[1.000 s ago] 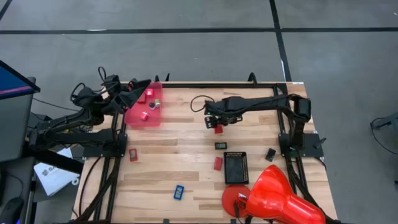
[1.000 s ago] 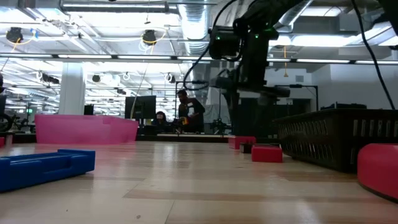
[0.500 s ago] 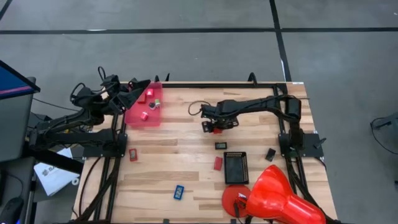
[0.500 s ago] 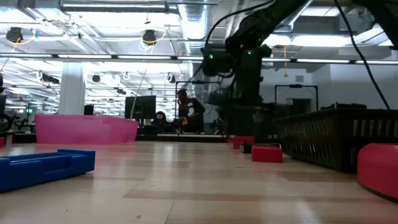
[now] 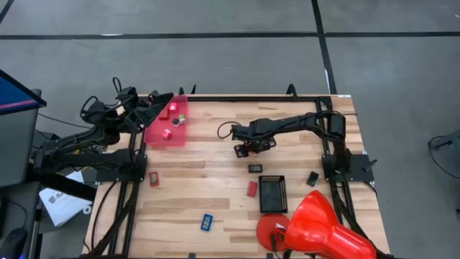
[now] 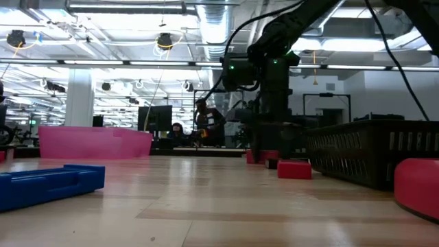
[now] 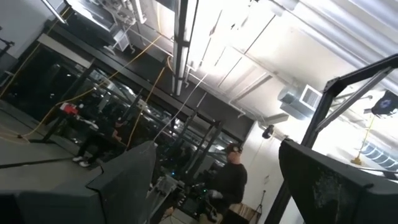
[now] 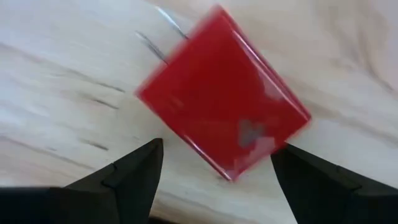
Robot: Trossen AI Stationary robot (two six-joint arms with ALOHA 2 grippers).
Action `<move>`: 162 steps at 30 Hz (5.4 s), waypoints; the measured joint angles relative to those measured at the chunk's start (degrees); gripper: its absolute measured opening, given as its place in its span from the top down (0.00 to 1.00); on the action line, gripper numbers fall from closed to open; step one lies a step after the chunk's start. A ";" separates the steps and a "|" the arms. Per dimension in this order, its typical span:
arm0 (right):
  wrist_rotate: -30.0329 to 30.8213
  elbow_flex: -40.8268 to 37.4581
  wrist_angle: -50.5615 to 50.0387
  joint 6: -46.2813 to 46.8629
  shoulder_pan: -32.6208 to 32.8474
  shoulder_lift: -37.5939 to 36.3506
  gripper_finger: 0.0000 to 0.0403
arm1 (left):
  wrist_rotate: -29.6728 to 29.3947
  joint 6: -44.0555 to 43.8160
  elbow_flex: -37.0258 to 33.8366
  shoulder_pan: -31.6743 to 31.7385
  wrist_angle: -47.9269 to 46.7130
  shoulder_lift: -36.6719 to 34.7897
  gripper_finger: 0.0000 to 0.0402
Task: Pick & Place Office items
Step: Put the red charger adapter into the pink bin
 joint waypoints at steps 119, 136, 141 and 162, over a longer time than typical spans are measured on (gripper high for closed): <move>2.36 0.17 72.51 2.99 0.69 -26.10 0.46 | -53.42 61.24 16.61 -24.09 15.03 36.27 0.33; 2.40 0.17 72.98 1.86 1.83 -26.10 0.46 | -51.42 55.08 17.57 -23.02 14.30 36.28 0.27; 2.37 0.24 75.84 2.41 1.90 -24.18 0.46 | -50.54 53.01 17.54 -22.78 14.29 36.54 0.27; 0.33 5.23 74.44 1.01 1.72 -22.08 0.46 | -54.00 52.72 19.08 -22.01 13.21 37.62 0.61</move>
